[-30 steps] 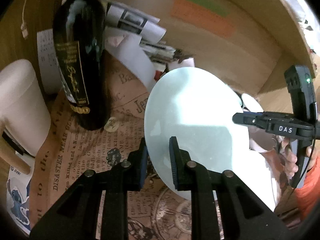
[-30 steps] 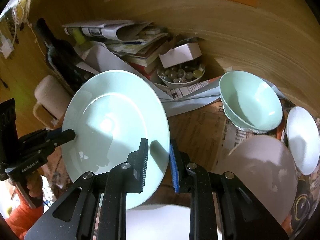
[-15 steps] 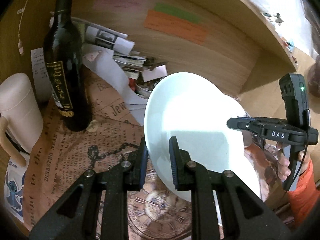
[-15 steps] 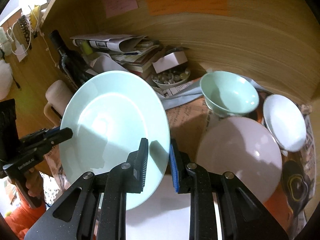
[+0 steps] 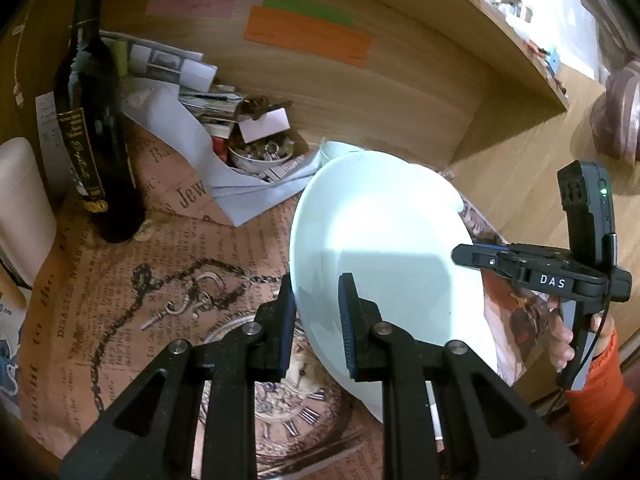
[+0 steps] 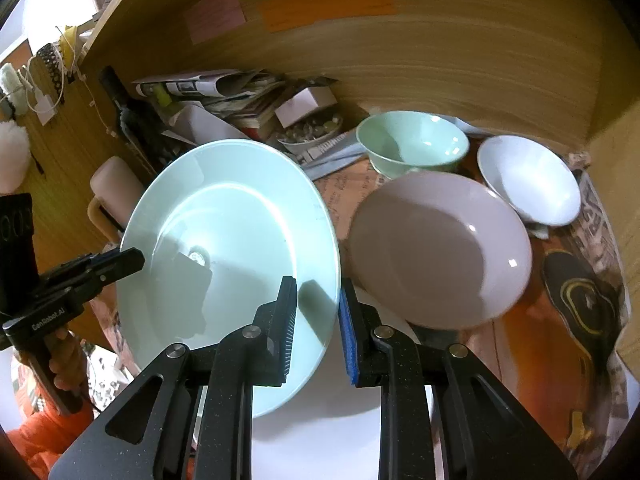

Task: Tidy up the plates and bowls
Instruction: 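Lower the held mint green plate onto the white plate stack with the left gripper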

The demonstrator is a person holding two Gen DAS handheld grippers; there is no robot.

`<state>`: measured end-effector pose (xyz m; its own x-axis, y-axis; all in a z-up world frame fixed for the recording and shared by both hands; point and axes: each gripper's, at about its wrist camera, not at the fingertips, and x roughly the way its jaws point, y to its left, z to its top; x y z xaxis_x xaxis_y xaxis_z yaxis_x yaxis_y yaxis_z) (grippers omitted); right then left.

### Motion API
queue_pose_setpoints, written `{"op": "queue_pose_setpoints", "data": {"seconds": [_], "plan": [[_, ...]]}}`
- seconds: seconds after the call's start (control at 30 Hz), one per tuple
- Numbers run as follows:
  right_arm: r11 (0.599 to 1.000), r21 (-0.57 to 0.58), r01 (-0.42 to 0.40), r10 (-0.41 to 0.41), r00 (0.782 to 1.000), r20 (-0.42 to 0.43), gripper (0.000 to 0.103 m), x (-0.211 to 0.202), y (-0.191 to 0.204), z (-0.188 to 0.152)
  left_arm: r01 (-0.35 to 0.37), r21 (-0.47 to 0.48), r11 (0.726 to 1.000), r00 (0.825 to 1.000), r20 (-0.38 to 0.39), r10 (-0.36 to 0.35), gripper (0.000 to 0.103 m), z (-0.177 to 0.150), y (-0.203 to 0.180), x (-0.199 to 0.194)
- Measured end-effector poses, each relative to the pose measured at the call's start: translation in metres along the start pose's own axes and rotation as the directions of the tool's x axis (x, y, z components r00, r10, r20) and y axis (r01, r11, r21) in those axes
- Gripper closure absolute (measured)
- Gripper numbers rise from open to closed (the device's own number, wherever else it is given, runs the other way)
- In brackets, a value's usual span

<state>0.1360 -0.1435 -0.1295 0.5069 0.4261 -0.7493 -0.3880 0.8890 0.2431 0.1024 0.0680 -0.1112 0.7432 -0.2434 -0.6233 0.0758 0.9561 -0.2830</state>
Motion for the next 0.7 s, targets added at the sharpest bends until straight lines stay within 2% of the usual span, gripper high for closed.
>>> {"op": "queue_pose_setpoints", "data": {"seconds": [0.3, 0.7], "plan": [[1.000, 0.020, 0.015, -0.016, 1.000, 0.015, 0.084, -0.012, -0.008, -0.024, 0.000, 0.004, 1.000, 0.999, -0.047, 0.000, 0.084, -0.020, -0.014, 0.011], [0.998, 0.062, 0.020, -0.021, 1.000, 0.012, 0.084, -0.009, -0.018, -0.053, -0.011, 0.017, 1.000, 0.994, -0.106, 0.013, 0.084, -0.044, -0.024, 0.024]]}}
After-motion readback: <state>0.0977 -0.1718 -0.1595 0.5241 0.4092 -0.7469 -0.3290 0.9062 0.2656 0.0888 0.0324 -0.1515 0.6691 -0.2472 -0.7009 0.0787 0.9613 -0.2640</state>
